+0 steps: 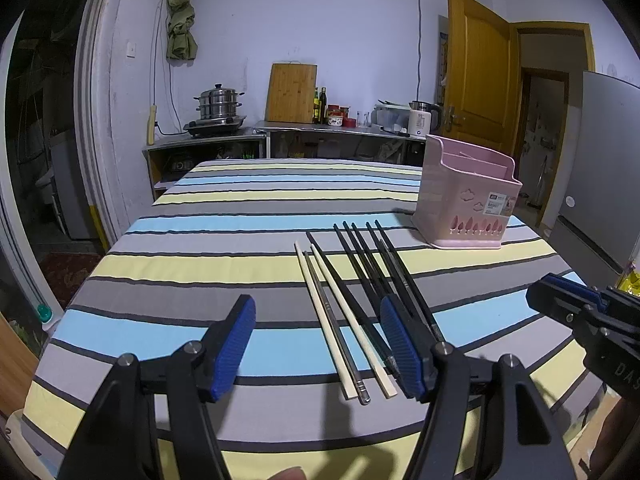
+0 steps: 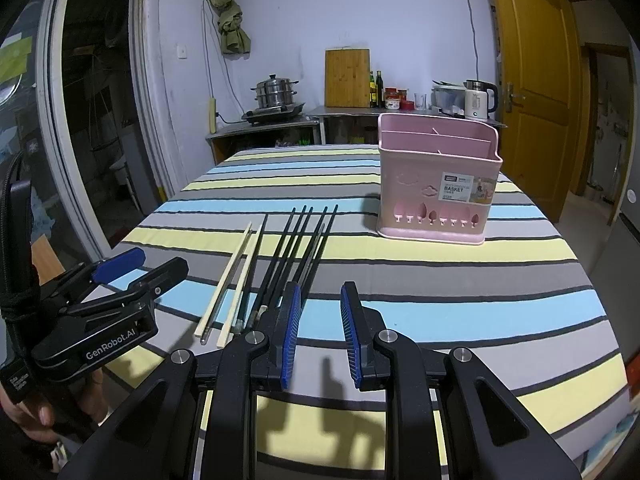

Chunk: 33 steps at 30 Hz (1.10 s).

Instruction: Organize utensils

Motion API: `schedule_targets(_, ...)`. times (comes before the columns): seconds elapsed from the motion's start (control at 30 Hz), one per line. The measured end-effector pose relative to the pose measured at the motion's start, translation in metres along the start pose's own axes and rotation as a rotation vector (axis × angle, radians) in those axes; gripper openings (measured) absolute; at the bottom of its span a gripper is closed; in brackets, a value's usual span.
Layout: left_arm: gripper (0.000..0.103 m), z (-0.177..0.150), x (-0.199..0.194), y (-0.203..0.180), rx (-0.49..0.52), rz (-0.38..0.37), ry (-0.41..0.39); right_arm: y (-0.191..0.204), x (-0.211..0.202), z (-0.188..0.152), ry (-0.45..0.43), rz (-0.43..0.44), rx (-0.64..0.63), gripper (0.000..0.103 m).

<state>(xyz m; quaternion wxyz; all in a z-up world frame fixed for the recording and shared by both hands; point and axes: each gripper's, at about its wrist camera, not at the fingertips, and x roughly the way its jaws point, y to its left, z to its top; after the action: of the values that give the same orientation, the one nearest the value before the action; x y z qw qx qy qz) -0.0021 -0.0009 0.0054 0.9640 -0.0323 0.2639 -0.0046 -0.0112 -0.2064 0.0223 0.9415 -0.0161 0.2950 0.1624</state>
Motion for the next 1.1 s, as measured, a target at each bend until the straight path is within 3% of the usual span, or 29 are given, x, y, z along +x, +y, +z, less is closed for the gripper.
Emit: schedule_targets(1.1, 0.068, 0.0026, -0.0028, -0.0038, 0.002, -0.009, -0.001, 0.0008, -0.0026, 0.0004, -0.003, 0.000, -0.001, 0.022)
